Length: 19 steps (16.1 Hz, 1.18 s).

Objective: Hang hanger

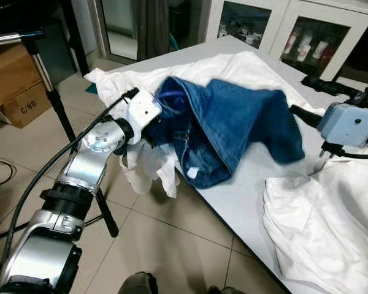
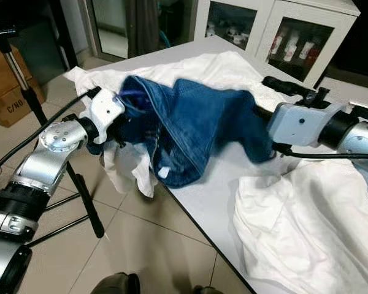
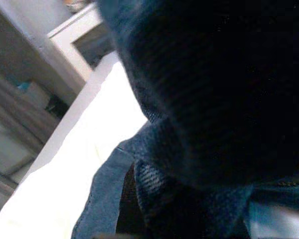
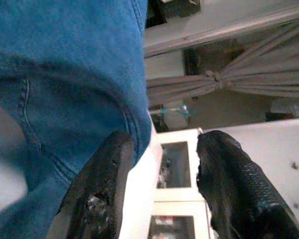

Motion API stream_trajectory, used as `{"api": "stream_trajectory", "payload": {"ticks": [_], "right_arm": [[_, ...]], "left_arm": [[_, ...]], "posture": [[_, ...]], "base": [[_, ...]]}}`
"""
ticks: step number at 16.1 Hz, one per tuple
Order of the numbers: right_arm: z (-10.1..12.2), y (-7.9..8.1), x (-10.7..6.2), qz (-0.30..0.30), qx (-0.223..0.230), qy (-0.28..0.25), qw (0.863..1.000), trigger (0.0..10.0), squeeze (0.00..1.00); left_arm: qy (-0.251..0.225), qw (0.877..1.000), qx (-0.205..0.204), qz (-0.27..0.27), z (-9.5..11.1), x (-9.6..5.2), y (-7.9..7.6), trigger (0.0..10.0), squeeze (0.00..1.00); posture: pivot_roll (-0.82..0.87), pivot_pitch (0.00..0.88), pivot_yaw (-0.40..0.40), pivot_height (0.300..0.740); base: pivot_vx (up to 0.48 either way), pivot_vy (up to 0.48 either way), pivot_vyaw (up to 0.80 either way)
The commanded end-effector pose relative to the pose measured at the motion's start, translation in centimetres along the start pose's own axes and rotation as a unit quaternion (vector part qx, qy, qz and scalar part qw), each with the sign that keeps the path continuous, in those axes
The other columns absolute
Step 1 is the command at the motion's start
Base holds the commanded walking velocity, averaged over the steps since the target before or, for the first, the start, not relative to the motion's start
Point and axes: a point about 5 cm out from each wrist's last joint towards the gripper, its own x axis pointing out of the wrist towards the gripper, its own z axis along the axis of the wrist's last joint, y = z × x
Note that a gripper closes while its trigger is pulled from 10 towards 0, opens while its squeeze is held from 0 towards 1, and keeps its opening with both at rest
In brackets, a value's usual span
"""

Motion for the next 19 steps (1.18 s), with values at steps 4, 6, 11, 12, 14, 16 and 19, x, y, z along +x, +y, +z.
{"api": "stream_trajectory", "payload": {"ticks": [4, 6, 11, 12, 14, 16, 19], "right_arm": [[1.0, 1.3, 1.2, 0.041, 0.026, -0.034, 0.998, 10.0, 0.0], [1.1, 1.8, 1.4, 0.056, 0.03, -0.038, 0.997, 10.0, 0.0], [1.4, 3.4, 3.0, 0.099, 0.038, -0.052, 0.993, 10.0, 0.0], [1.4, 3.5, 3.5, 0.098, 0.038, -0.053, 0.993, 10.0, 0.0], [1.8, 4.2, 4.4, 0.106, 0.04, -0.059, 0.992, 10.0, 0.0], [1.8, 5.3, 5.1, 0.125, 0.038, -0.052, 0.99, 10.0, 0.0], [1.6, 6.3, 5.4, 0.145, 0.038, -0.042, 0.988, 10.0, 0.0]], "left_arm": [[0.011, 0.994, 0.101, -0.044, 0.5, 0.0, 0.7, 0.0, 0.0], [0.01, 0.992, 0.114, -0.058, 0.5, -0.1, 0.5, 0.0, 0.0], [-0.005, 0.981, 0.166, -0.101, 0.9, 0.1, 0.0, 0.0, 0.0], [-0.008, 0.98, 0.167, -0.104, 1.1, 0.2, 0.0, 0.0, 0.0], [-0.016, 0.978, 0.177, -0.11, 1.5, 0.3, 0.1, 0.0, 0.0], [-0.024, 0.977, 0.182, -0.112, 1.7, 0.5, 0.0, 0.0, 0.0], [-0.03, 0.977, 0.182, -0.108, 2.0, 0.5, 0.2, 0.0, 0.0]], "posture": [[0.06, 0.03, -0.035, 0.74], [0.06, 0.028, -0.04, 0.74], [0.07, 0.02, -0.048, 0.74], [0.07, 0.018, -0.048, 0.74], [0.08, 0.015, -0.048, 0.74], [0.08, 0.016, -0.046, 0.74], [0.08, 0.018, -0.045, 0.74]], "base": [[0.0, 0.0, 0.0], [0.0, 0.0, 0.0], [0.0, 0.0, 0.0], [0.0, 0.0, 0.0], [0.0, 0.0, 0.0], [0.0, 0.0, 0.0], [0.0, 0.0, 0.0]]}}
